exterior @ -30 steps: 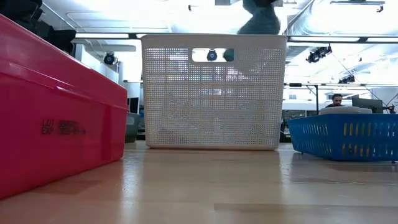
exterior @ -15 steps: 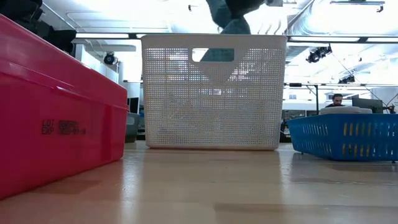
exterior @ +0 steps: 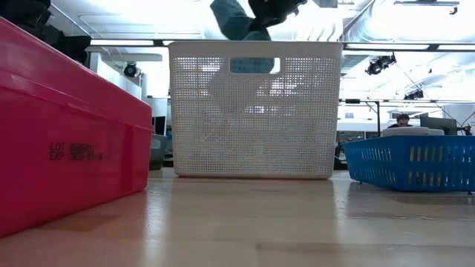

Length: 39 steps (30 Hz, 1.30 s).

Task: Pick & place medical supplies in basket/bin
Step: Put the patient gown into the large white bin

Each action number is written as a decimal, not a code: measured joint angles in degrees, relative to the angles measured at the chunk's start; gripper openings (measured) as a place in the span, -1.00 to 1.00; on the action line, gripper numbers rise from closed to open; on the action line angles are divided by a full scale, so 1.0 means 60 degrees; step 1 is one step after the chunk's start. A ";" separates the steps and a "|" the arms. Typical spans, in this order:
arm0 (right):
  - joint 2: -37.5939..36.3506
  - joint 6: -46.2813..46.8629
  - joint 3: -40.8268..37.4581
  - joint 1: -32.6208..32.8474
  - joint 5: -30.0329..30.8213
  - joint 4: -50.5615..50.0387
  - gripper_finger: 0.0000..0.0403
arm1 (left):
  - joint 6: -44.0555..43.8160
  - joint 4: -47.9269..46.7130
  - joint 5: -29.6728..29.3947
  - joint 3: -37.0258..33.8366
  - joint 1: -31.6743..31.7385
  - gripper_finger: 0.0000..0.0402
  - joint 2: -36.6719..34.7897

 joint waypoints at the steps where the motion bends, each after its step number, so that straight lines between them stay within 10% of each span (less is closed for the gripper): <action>1: 0.0106 0.0010 0.0000 0.0081 0.0009 -0.0066 -0.91 | -0.0002 0.0000 0.0000 0.0000 0.0000 0.40 0.0000; 21: 0.1237 0.2791 0.0000 0.0523 -0.1420 -0.5075 -0.91 | 0.0001 0.0000 0.0007 0.0000 0.0000 0.40 0.0001; 39: 0.1285 0.3166 0.0000 0.0179 -0.3496 -0.5622 -0.91 | -0.0003 0.0000 0.0040 0.0000 0.0000 0.40 0.0001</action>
